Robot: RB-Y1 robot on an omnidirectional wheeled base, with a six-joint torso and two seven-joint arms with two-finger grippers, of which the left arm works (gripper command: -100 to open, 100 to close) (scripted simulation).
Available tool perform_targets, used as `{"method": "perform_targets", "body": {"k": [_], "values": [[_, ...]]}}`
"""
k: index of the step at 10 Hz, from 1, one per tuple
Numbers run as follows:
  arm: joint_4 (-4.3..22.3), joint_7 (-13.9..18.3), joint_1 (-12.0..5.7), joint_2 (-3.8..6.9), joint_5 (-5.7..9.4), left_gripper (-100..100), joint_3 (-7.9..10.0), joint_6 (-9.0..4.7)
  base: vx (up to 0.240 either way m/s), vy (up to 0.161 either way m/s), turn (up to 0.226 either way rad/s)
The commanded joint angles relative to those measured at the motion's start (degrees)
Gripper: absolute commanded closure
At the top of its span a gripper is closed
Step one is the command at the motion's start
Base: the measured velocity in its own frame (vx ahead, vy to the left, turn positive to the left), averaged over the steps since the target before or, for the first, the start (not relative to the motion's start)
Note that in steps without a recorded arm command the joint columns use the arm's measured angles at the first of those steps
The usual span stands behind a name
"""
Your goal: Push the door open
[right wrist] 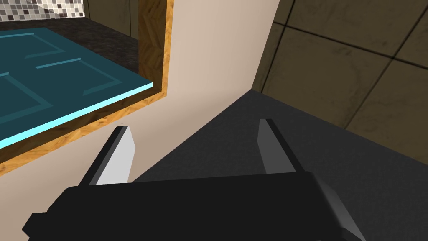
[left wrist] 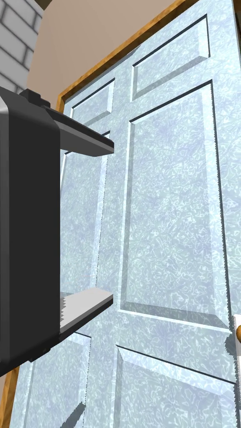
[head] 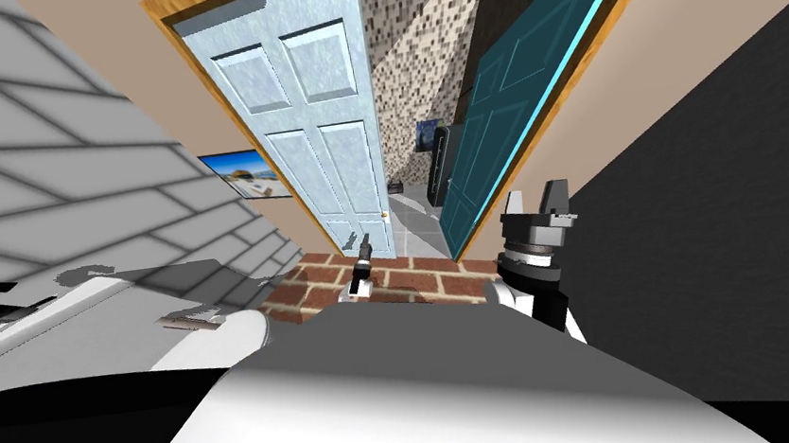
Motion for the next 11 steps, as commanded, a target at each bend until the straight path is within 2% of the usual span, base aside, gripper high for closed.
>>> {"method": "perform_targets", "body": {"k": [1,11], "values": [[2.6,0.1,-0.99,-0.21,0.32,-100,0.04,-0.36,0.110,0.018,-0.014],[16.4,0.7,-6.49,-1.95,2.09,-100,0.25,-1.88,0.097,0.016,-0.015]]}}
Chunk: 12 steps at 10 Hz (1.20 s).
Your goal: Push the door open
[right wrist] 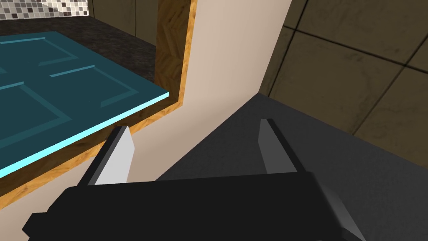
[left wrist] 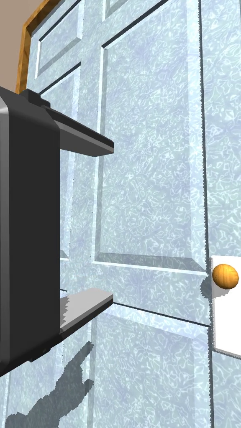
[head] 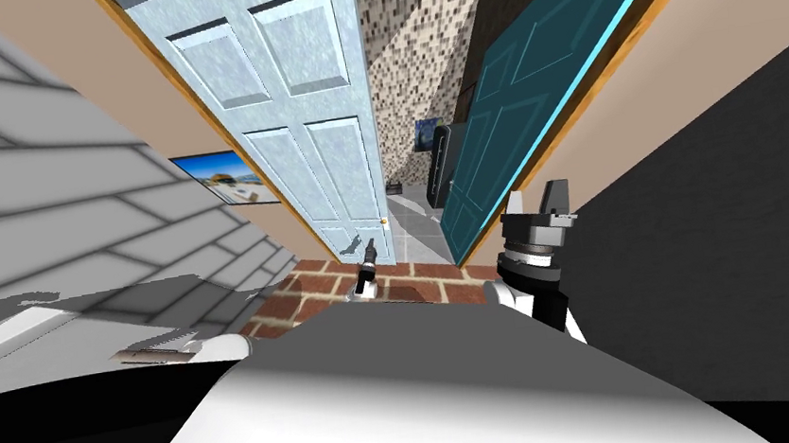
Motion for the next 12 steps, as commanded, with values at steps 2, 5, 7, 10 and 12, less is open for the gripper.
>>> {"method": "perform_targets", "body": {"k": [2,5,7,10,12], "values": [[3.4,0.2,-1.34,-0.47,0.41,-100,0.06,-0.55,0.098,0.014,-0.013],[7.7,0.4,-3.04,-1.30,0.96,-100,0.12,-1.02,0.118,0.020,-0.016],[9.5,0.4,-3.77,-1.71,1.19,-100,0.15,-1.23,0.114,0.014,-0.008],[12.5,0.5,-4.99,-2.47,1.59,-100,0.20,-1.56,0.083,0.011,-0.011],[14.5,0.6,-5.75,-3.00,1.83,-100,0.23,-1.78,0.111,0.013,-0.010]]}}
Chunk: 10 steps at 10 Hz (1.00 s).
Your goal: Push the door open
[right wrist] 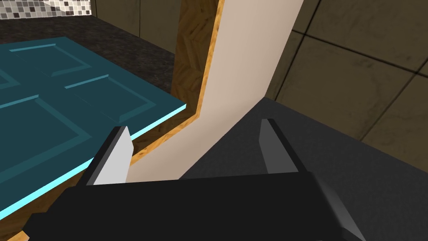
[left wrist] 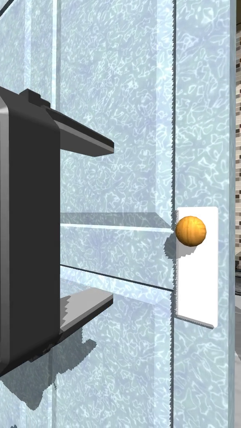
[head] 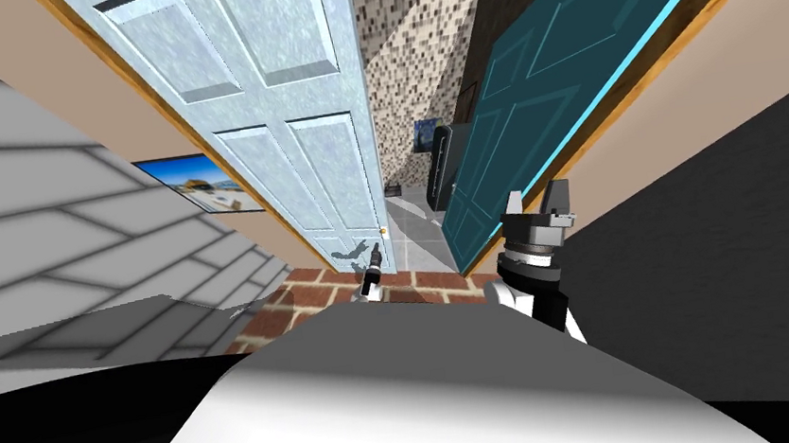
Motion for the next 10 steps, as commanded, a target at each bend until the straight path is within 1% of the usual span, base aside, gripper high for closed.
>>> {"method": "perform_targets", "body": {"k": [1,2,3,4,6,7,9,10], "values": [[1.9,0.0,-0.69,-0.78,0.27,-100,0.00,-0.06,0.161,0.019,-0.019],[1.4,0.1,-0.44,-0.36,0.16,-100,-0.02,-0.27,0.077,0.007,-0.004],[1.7,0.2,-0.49,1.04,0.24,-100,0.11,-0.43,0.108,0.002,-0.031],[1.7,0.2,-0.48,1.57,0.27,-100,0.18,-0.48,0.169,-0.004,-0.027],[1.7,0.2,-0.48,1.57,0.27,-100,0.18,-0.48,0.093,-0.008,0.003],[1.9,0.2,-0.48,2.22,0.36,-100,0.36,-0.60,0.150,-0.005,-0.035],[2.0,0.2,-0.47,2.24,0.43,-100,0.50,-0.70,0.178,-0.020,-0.023],[2.0,0.2,-0.47,2.00,0.47,-100,0.59,-0.76,0.185,-0.007,-0.020]]}}
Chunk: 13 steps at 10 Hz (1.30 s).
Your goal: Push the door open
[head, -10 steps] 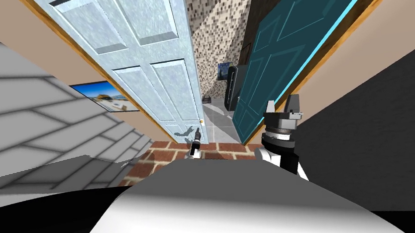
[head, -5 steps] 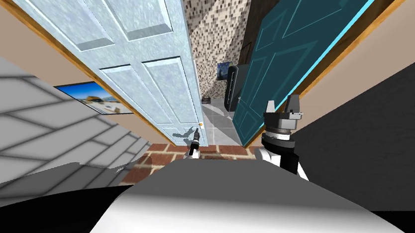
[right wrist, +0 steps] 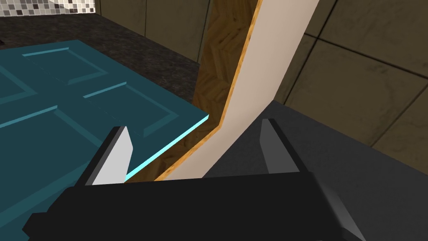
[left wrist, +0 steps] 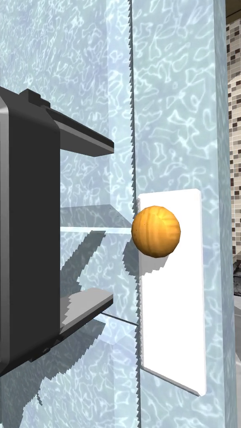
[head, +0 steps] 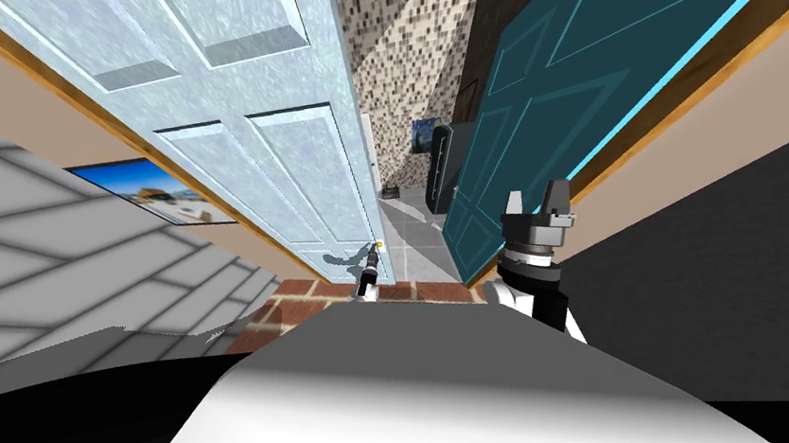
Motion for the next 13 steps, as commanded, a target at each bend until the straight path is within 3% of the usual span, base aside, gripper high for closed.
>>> {"method": "perform_targets", "body": {"k": [1,3,4,5,10,11,13], "values": [[0.3,0.0,-0.09,-0.48,0.08,-100,0.15,-0.24,0.201,0.000,-0.024],[0.4,0.0,-0.08,-2.09,0.16,-100,0.33,-0.36,0.184,0.002,-0.018],[1.2,0.1,-0.45,-1.52,0.20,-100,0.37,-0.72,0.065,-0.005,0.009],[1.2,0.1,-0.45,-1.52,0.20,100,0.37,-0.72,-0.012,0.001,-0.007],[1.2,0.1,-0.45,-1.52,0.20,100,0.37,-0.72,-0.010,0.001,-0.001],[1.3,-0.1,-0.39,-0.60,0.59,100,1.02,-0.61,0.096,-0.023,0.014],[1.3,-0.3,-0.39,-0.07,0.88,100,1.48,-0.61,0.115,-0.042,0.020]]}}
